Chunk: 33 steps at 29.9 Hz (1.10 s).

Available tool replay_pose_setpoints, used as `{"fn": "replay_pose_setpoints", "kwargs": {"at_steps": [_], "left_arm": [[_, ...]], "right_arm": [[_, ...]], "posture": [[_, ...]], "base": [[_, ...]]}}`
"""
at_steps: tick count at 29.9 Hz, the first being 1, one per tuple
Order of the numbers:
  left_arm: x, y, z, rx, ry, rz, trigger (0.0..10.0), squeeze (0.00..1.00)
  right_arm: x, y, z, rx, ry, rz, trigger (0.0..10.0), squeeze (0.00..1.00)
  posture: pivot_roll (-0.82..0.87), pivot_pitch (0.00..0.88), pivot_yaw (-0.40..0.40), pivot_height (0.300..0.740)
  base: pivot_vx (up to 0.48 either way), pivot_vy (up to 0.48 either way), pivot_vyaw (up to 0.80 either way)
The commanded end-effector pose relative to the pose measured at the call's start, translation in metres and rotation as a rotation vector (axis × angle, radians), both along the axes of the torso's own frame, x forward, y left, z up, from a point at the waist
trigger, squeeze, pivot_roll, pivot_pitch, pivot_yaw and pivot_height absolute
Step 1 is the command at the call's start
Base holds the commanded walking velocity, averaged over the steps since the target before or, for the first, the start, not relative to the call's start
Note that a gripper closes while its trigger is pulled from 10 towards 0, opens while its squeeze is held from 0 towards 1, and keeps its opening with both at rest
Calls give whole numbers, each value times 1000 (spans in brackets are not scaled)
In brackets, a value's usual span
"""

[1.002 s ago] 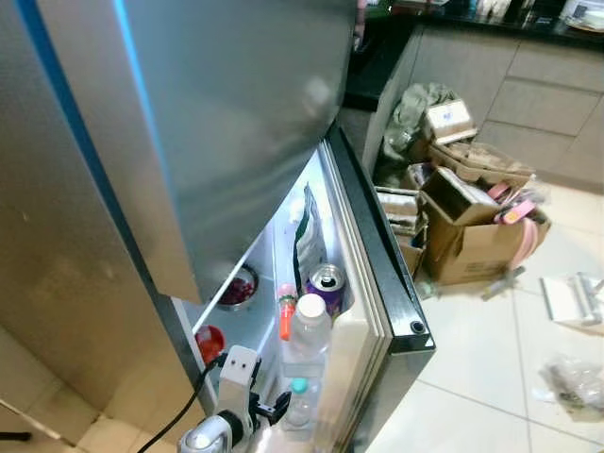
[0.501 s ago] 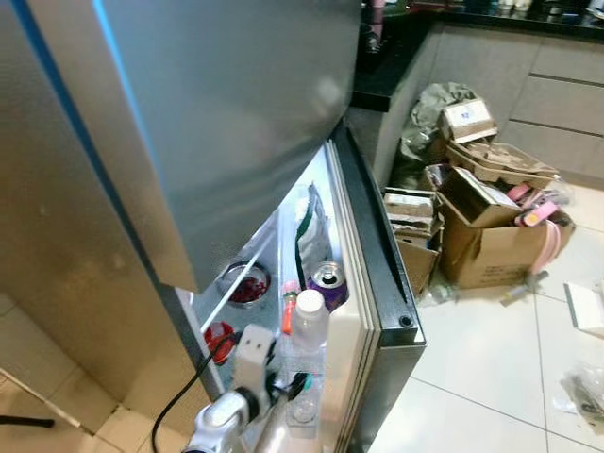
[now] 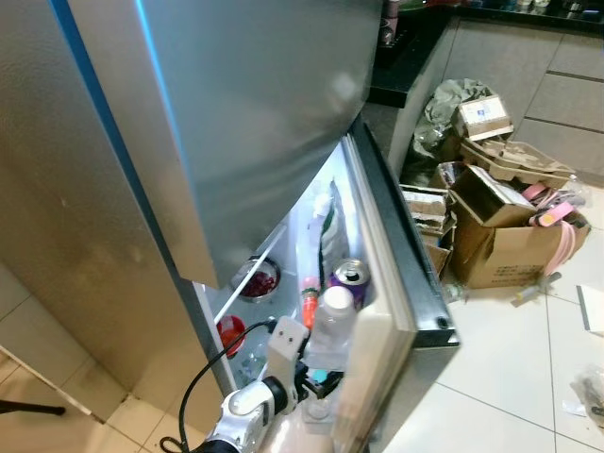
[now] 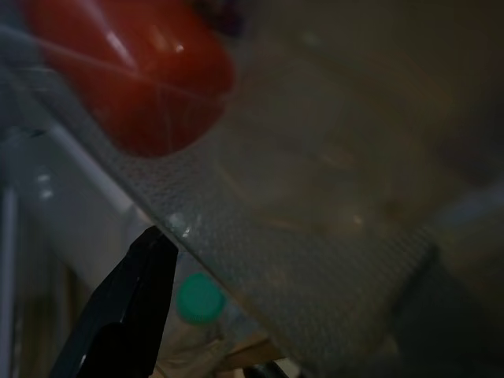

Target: Restocking fridge

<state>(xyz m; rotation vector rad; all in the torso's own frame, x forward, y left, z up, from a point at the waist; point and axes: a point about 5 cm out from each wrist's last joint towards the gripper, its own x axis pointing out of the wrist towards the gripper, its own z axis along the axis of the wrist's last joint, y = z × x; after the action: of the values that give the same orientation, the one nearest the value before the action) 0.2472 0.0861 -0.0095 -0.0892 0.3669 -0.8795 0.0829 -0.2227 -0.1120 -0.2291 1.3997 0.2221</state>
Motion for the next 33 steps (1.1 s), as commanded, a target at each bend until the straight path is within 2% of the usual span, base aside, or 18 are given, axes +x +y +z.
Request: {"fn": "replay_pose_setpoints", "kwargs": {"at_steps": [1,7,10,13,17,27,29,33], "left_arm": [[8,-39,34,-135,-157,-182,10000,0],[-6,-46,27,-147,-108,-305,10000,0],[-6,-46,27,-147,-108,-305,10000,0],[-20,-37,11,-110,-16,-344,10000,0],[-21,-35,9,-104,-5,-348,10000,0],[-29,-9,-8,-29,72,-291,10000,0],[-35,8,-22,23,147,-207,10000,0],[-40,19,-31,64,194,-137,10000,0]], "right_arm": [[-5,-6,0,-13,11,-12,10000,0],[-6,-6,0,-14,13,-9,10000,0],[-6,-6,0,-14,13,-9,10000,0],[-7,-5,0,-11,16,-4,10000,0],[-7,-5,0,-11,16,-4,10000,0],[-8,-5,0,-12,17,-2,10000,0],[-8,-6,0,-17,13,0,10000,0],[-7,-6,0,-27,6,6,10000,0]], "posture": [[-6,0,-51,740],[-7,0,-49,740],[-7,0,-49,740],[-9,0,-46,740],[-9,0,-46,740],[0,0,-47,740],[1,0,-49,740],[1,0,-51,740]], "base": [[0,0,0],[0,0,0],[0,0,0],[0,0,0],[0,0,0],[0,0,0],[0,0,0],[0,0,0]]}}
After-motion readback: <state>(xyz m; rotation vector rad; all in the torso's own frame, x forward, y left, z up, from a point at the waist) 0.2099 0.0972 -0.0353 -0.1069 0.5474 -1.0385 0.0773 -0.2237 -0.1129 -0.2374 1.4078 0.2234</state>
